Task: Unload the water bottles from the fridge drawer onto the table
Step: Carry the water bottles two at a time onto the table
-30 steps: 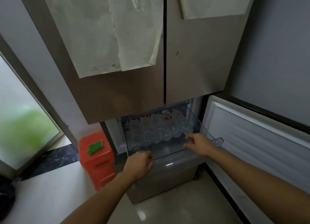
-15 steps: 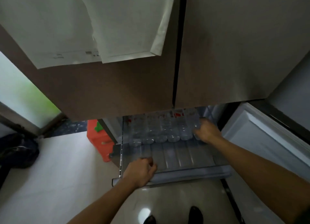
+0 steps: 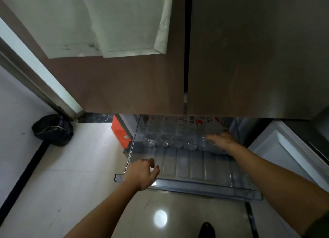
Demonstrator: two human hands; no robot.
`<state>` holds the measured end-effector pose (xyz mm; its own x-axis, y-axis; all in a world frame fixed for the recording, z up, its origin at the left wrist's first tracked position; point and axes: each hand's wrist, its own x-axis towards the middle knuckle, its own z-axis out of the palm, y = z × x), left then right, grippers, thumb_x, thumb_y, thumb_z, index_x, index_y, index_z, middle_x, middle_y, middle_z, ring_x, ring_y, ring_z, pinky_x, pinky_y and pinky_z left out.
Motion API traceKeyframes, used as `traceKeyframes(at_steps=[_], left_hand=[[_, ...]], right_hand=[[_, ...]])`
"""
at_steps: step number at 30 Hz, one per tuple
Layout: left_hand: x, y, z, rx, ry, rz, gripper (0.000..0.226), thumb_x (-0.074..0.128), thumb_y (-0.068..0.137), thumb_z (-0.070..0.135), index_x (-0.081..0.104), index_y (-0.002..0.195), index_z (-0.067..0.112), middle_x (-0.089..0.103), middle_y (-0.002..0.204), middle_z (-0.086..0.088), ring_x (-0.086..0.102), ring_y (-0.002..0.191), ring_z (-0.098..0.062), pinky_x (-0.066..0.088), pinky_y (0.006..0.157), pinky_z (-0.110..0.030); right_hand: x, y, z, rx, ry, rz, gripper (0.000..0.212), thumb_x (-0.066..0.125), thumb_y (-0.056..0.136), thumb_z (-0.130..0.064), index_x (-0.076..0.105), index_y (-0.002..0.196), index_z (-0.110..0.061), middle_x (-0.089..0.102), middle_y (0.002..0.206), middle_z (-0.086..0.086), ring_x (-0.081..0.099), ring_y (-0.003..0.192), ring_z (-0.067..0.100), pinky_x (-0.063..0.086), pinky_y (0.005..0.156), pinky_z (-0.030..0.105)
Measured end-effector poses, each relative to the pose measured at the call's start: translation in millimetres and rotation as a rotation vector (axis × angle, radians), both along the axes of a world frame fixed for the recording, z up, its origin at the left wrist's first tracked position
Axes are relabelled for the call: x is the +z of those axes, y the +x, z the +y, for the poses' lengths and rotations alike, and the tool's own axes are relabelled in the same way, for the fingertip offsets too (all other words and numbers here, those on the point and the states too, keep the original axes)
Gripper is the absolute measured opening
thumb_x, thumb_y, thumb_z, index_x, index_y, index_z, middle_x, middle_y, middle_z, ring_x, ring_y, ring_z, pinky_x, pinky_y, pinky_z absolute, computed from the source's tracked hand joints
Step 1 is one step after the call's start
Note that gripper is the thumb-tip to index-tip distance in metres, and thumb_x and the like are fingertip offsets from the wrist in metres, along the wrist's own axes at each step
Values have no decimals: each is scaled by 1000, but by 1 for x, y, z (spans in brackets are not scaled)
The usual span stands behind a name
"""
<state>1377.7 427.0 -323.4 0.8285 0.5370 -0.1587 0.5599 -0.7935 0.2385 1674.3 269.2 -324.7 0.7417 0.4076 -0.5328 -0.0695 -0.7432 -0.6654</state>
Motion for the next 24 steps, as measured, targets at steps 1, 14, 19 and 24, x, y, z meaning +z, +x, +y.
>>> traceKeyframes(at_steps=[1, 14, 19, 24], left_hand=[[-1, 0, 1, 4, -12, 5, 57, 23, 79, 63, 61, 93, 24, 70, 82, -7, 64, 77, -24, 52, 71, -33], [71, 11, -12, 319, -837, -578, 35, 46, 96, 44, 56, 86, 11, 55, 66, -10, 52, 52, -16, 40, 40, -19], [102, -12, 4, 447, -1002, -552, 33, 56, 91, 40, 57, 81, 9, 43, 53, -6, 36, 40, -15, 26, 43, -21], [122, -36, 25, 454, -831, -676, 23, 52, 92, 18, 55, 72, 6, 52, 60, -9, 49, 46, -15, 35, 42, -22]], right_hand=[[3, -6, -6, -32, 51, 61, 43, 76, 77, -39, 59, 109, -16, 61, 114, 5, 58, 98, 25, 49, 86, 32], [102, -98, -69, 495, 181, 257, 53, 82, 56, -33, 71, 106, -20, 74, 104, 5, 69, 99, 25, 52, 91, 40], [113, -138, -44, 659, 238, 337, 56, 80, 64, -26, 66, 119, -22, 68, 117, 8, 64, 110, 30, 49, 99, 44], [100, -140, -12, 528, 315, 372, 50, 76, 78, -19, 61, 126, -17, 70, 116, 9, 66, 104, 28, 51, 86, 37]])
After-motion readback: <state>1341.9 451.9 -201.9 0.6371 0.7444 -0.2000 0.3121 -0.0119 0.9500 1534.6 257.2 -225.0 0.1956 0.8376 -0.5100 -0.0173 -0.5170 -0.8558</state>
